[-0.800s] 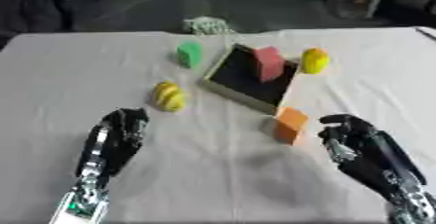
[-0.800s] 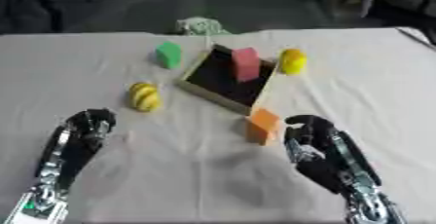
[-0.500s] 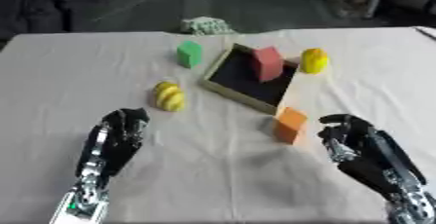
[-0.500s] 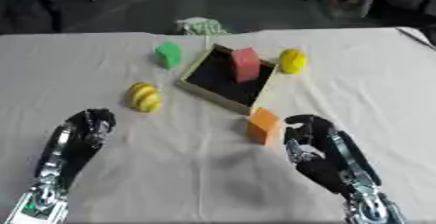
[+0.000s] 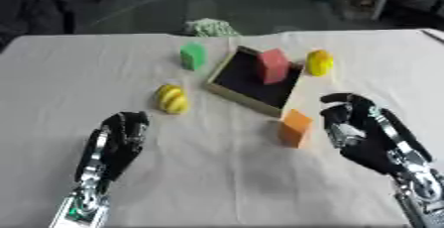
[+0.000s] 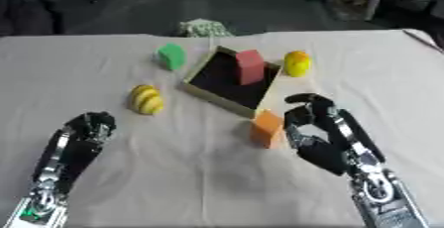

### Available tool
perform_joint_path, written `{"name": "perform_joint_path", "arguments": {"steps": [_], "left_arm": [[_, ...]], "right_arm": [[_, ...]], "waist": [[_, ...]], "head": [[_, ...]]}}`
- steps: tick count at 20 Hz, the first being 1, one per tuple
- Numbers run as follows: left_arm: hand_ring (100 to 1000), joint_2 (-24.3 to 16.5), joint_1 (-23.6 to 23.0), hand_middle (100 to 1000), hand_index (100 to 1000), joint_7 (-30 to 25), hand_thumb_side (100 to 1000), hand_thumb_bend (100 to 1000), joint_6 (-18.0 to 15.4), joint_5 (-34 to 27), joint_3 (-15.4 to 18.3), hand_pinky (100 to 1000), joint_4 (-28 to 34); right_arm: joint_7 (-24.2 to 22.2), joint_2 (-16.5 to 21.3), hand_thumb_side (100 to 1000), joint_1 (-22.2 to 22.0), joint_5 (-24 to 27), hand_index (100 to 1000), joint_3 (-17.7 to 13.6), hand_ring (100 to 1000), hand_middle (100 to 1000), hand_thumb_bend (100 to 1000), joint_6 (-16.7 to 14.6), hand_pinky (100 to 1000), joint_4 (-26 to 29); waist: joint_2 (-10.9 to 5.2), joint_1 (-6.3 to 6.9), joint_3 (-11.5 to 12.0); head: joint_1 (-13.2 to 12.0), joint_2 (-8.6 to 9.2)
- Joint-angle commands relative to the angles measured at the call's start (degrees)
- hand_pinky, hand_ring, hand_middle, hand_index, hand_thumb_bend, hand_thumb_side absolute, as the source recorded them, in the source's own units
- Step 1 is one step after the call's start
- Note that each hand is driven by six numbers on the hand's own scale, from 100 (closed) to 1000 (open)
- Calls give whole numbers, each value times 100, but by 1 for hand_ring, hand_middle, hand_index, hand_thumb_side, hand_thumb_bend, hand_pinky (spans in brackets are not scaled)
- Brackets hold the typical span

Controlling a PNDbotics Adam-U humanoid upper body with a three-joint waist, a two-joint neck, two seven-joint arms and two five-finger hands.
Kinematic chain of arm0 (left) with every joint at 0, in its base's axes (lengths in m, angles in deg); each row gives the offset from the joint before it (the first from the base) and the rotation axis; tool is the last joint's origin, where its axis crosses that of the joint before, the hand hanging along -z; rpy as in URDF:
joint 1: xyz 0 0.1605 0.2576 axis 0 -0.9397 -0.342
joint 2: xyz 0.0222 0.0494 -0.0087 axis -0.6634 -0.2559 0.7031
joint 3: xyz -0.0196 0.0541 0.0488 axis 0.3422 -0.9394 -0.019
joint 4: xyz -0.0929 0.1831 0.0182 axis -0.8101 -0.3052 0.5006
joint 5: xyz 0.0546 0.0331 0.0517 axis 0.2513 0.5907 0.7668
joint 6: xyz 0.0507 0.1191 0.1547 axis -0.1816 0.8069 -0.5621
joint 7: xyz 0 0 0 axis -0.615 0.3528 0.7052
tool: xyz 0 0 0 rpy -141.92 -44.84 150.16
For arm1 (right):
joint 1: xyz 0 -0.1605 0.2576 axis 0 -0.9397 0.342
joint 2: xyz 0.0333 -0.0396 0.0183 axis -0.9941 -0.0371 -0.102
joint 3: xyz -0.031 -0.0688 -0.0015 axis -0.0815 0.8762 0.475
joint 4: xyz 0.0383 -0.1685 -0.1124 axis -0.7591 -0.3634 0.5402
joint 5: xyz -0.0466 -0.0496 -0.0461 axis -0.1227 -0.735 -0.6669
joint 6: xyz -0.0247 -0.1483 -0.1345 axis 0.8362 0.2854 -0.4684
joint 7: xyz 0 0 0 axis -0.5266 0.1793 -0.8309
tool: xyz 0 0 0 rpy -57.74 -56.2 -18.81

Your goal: Pick up objects on the table and place them in the box.

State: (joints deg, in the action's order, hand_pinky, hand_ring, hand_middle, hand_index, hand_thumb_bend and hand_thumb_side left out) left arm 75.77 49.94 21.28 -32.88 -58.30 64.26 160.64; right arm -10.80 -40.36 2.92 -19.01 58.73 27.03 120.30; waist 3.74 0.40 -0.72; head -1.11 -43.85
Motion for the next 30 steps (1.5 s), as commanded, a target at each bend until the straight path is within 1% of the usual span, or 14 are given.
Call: {"name": "perform_joint_path", "arguments": {"steps": [1, 5, 8, 11, 14, 16, 17, 19, 22, 23, 24, 25, 29, 30], "left_arm": [[668, -33, 18, 620, 568, -33, 581, 138, -12, -32, -19, 712, 70], [669, -43, 9, 620, 568, -47, 581, 138, -15, -34, -32, 712, 66], [670, -48, 7, 620, 568, -51, 581, 138, -14, -35, -38, 712, 67], [670, -49, 6, 620, 568, -58, 581, 138, -13, -34, -44, 712, 66], [671, -53, 7, 621, 569, -59, 581, 137, -11, -37, -45, 712, 68], [672, -54, 7, 621, 569, -62, 581, 137, -10, -39, -47, 712, 69], [672, -54, 5, 621, 569, -62, 581, 137, -9, -40, -46, 712, 70], [672, -55, 4, 621, 569, -60, 581, 137, -7, -42, -44, 712, 71], [673, -53, 6, 621, 569, -59, 581, 137, -6, -46, -43, 712, 74], [674, -53, 6, 621, 569, -60, 581, 137, -6, -46, -44, 712, 74], [674, -53, 6, 621, 569, -60, 581, 137, -6, -46, -44, 712, 73], [674, -54, 7, 621, 569, -59, 580, 137, -6, -46, -43, 712, 73], [675, -54, 8, 621, 569, -55, 580, 138, -6, -46, -41, 712, 73], [675, -54, 8, 621, 569, -54, 580, 138, -6, -46, -40, 712, 72]], "right_arm": [[-522, 428, 221, 312, -356, 931, 75, 808, 842, 100, -193, 712, -277], [-1137, 703, 202, 728, -689, 972, 225, 861, 891, 100, -474, 752, -747], [-1426, 822, 198, 991, -862, 988, 358, 888, 918, 100, -656, 773, -1104], [-1590, 877, 275, 1200, -1076, 1000, 471, 914, 940, 100, -805, 797, -1383], [-1711, 864, 302, 1351, -1335, 1000, 536, 936, 961, 100, -965, 830, -1673], [-1756, 834, 307, 1428, -1537, 1000, 540, 946, 967, 100, -1059, 847, -1873], [-1762, 817, 341, 1457, -1647, 1000, 528, 955, 972, 100, -1095, 859, -1958], [-1732, 778, 373, 1500, -1839, 1000, 495, 960, 974, 100, -1151, 864, -2087], [-1645, 740, 383, 1531, -2032, 1000, 448, 960, 972, 100, -1202, 868, -2167], [-1616, 733, 424, 1534, -2061, 1000, 434, 961, 975, 100, -1209, 870, -2172], [-1589, 730, 430, 1537, -2084, 1000, 423, 961, 975, 100, -1208, 870, -2176], [-1565, 729, 480, 1539, -2105, 1000, 414, 960, 975, 100, -1203, 871, -2179], [-1505, 728, 578, 1542, -2146, 1000, 387, 960, 972, 100, -1187, 873, -2167], [-1494, 727, 587, 1542, -2143, 1000, 379, 959, 971, 100, -1181, 873, -2159]], "waist": [[-59, -16, 13], [-65, -23, 42], [-64, -25, 65], [-64, -24, 89], [-71, -21, 103], [-78, -18, 111], [-82, -16, 114], [-89, -13, 119], [-94, -13, 119], [-95, -14, 119], [-95, -15, 119], [-96, -16, 120], [-95, -20, 126], [-94, -22, 127]], "head": [[17, -27], [37, -27], [45, -27], [50, -27], [55, -27], [53, -27], [50, -27], [46, -27], [38, -27], [36, -27], [34, -27], [36, -27], [30, -27], [29, -27]]}}
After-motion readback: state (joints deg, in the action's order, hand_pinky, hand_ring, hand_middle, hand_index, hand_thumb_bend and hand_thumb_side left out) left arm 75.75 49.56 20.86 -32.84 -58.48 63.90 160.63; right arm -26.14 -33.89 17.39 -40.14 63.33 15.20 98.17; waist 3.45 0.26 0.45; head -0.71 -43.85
